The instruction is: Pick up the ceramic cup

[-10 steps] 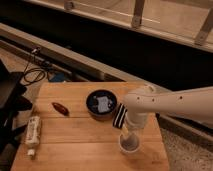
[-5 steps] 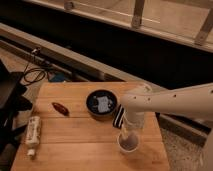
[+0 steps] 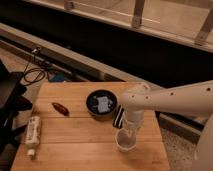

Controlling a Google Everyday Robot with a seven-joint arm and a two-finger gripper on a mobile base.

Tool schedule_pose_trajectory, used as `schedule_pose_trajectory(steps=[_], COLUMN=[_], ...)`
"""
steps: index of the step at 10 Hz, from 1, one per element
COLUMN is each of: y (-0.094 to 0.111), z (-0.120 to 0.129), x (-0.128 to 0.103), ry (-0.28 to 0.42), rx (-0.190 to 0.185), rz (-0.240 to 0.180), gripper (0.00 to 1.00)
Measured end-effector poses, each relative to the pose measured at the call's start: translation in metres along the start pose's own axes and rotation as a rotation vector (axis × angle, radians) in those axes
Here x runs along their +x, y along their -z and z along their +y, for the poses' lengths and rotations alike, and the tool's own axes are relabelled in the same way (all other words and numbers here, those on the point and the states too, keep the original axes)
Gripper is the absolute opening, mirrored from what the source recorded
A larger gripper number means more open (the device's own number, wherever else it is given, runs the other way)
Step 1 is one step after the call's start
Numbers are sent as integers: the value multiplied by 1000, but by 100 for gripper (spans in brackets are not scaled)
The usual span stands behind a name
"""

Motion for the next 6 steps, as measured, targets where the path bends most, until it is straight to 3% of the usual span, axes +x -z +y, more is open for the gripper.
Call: schedule_pose_trajectory(steps=[2, 5, 6], y=[32, 83, 88], z=[17, 46, 54], x=[-6, -16, -19], ry=[53, 135, 157], rx=[-22, -67, -75], rz=[6, 22, 27], gripper=[6, 4, 4])
